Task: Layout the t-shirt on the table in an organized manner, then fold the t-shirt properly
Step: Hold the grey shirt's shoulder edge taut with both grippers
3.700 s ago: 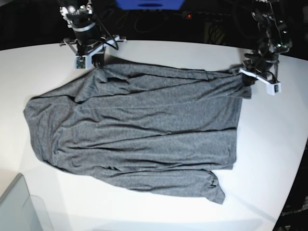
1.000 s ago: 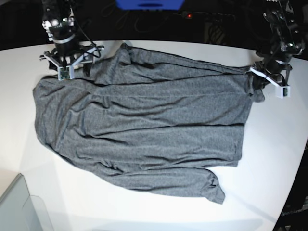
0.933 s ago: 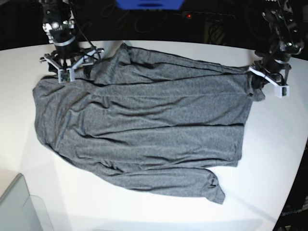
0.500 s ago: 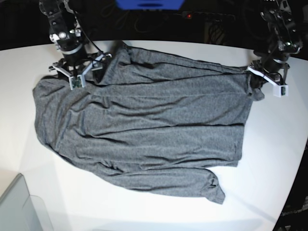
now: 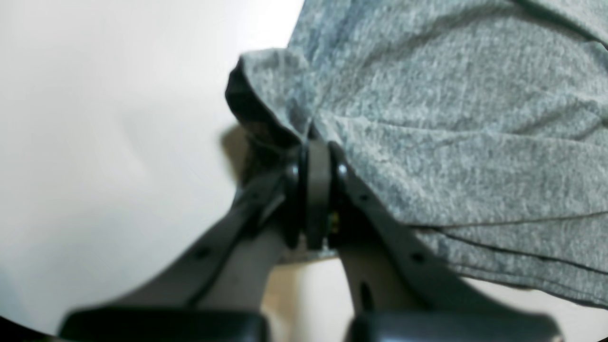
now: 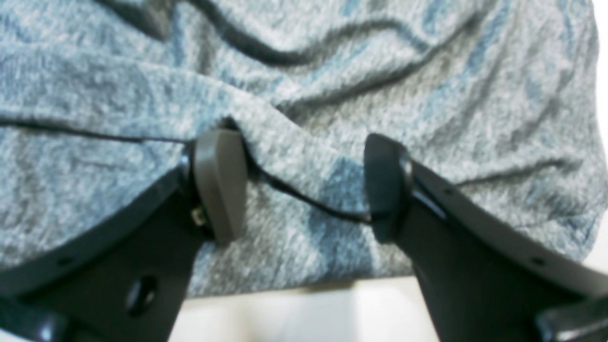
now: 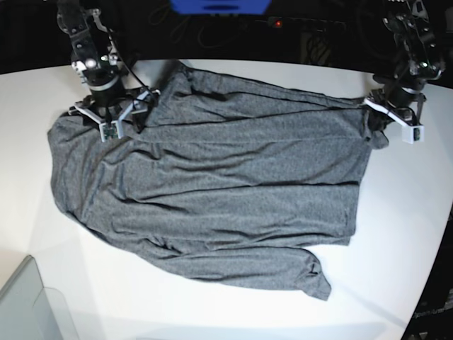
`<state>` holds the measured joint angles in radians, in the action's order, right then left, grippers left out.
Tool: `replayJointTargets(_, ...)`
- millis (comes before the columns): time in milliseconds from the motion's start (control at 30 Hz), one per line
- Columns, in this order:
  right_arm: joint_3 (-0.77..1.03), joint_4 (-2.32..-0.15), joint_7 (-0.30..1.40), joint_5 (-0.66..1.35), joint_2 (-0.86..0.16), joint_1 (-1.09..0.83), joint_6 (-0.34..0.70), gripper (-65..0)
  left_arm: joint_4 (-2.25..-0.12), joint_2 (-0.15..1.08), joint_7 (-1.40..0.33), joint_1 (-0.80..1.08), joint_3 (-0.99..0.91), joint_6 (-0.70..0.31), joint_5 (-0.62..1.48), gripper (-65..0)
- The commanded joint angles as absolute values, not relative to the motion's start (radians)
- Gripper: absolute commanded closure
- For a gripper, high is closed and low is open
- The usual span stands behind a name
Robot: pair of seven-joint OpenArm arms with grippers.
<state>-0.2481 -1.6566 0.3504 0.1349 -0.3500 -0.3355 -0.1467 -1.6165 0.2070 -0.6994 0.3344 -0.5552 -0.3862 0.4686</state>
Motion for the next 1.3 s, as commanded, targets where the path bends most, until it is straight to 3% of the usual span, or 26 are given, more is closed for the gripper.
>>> replayJointTargets(0, -0.243, -1.672, 0.325, 0.127, -0.360, -0.329, -0.148, -36.8, -1.632, 0.219, -0.677, 0.329, -0.561, -0.387, 0.481, -0.2)
replayJointTargets(100, -0.243, -1.672, 0.323, 0.127, -0.360, -0.328, -0.148, -28.0, -1.632, 0.208, -0.677, 0.328, -0.561, -0.387, 0.481, -0.2)
replayJointTargets(333, -0.239, -1.676, 0.321, 0.127, -0.360, -0.334, -0.148, 0.0, -1.638, 0.206, -0.677, 0.332, -0.561, -0.387, 0.490, -0.2)
replayJointTargets(533, -0.165, -1.702, 0.320, 0.128, -0.354, -0.374, -0.148, 0.0, -1.646, 0.206, -0.677, 0.334, -0.561, -0.395, 0.492, -0.9)
replayJointTargets(733, -0.119, -1.758, 0.318, 0.128, -0.358, -0.417, -0.148, 0.0, -1.646, 0.180, -0.677, 0.334, -0.561, -0.397, 0.492, -13.7)
replayJointTargets(833, -0.120, -1.751, 0.318, 0.128, -0.358, -0.417, -0.148, 0.0, -1.646, 0.179, -0.677, 0.341, -0.561, -0.397, 0.492, -17.0)
replayJointTargets(1267, -0.125, -1.748, 0.320, 0.128, -0.354, -0.418, -0.148, 0.0, -1.633, 0.177, -0.677, 0.369, -0.625, -0.397, 0.490, -17.2)
